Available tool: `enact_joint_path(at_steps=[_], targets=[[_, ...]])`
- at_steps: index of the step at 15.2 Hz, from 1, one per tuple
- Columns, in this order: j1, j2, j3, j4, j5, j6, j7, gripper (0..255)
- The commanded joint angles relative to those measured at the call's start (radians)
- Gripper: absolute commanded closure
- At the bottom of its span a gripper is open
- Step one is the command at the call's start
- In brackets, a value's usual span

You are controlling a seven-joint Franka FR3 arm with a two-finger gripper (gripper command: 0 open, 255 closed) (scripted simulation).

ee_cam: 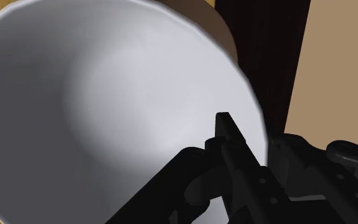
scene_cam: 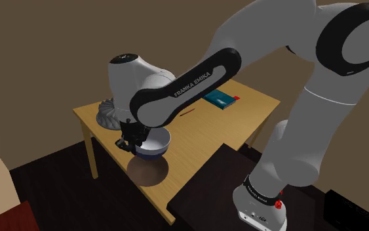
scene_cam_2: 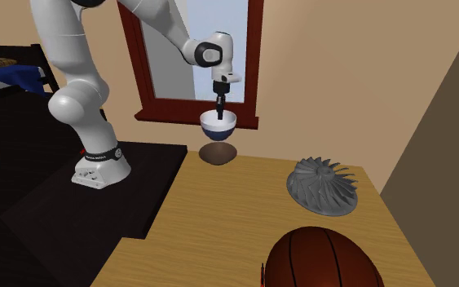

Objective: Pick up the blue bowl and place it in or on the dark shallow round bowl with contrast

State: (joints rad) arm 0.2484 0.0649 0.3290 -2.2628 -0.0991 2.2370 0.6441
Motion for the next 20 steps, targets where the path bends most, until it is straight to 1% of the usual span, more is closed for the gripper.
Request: enact_joint_path(at_steps=[1, 11, 17, 20], targets=[[0.008, 0.002, 0.007, -0.013, -0.001, 0.014, 0.017, 255], [0.014, 0.105, -0.004, -0.044, -0.061, 0.139, 0.064, 255], [0.024, 0.184, -0.021, -0.051, -0.11, 0.219, 0.102, 255], [0.025, 0.184, -0.022, -0.051, -0.11, 0.219, 0.102, 255]])
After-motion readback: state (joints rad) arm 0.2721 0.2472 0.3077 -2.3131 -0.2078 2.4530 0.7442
